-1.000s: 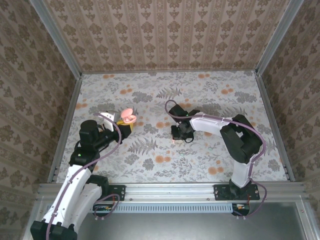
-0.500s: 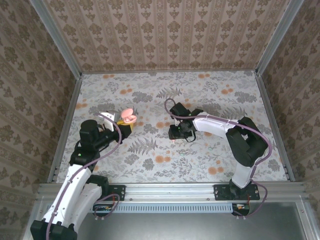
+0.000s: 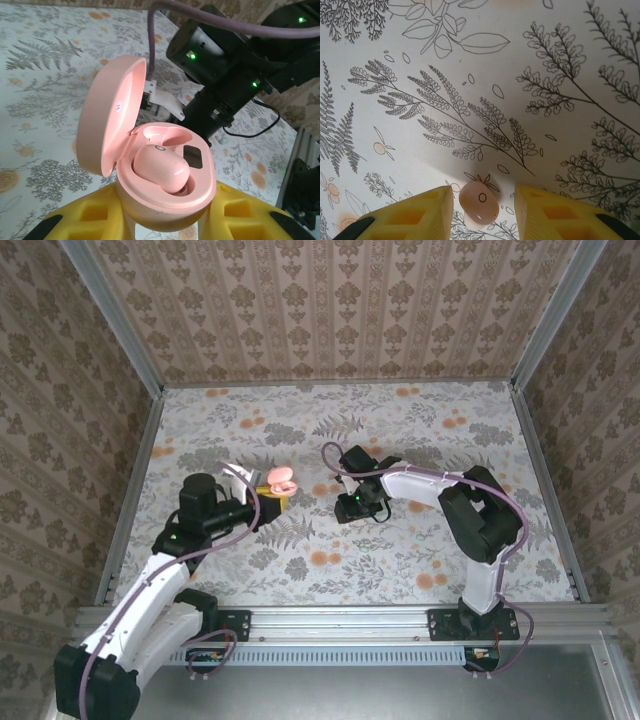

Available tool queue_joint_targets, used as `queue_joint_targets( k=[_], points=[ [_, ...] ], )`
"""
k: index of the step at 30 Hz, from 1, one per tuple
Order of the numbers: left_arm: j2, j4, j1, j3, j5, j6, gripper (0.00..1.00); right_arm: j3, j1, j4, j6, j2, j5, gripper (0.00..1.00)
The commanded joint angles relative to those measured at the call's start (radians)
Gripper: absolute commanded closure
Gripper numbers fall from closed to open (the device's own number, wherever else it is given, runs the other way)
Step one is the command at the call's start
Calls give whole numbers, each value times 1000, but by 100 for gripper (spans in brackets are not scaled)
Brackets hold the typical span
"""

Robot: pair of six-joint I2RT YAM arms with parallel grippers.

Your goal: Insert the wireless bluetooth earbuds into the charging case

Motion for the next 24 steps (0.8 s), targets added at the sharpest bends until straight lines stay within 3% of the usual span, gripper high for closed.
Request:
queue_joint_targets(
  k=[1,24],
  points=[
    [28,48,-26,34,24,-1,100,32,-5,-25,-36,29,-3,63],
    [43,35,-40,43,-14,10,100,-17,45,-64,-10,9,8,77]
  ],
)
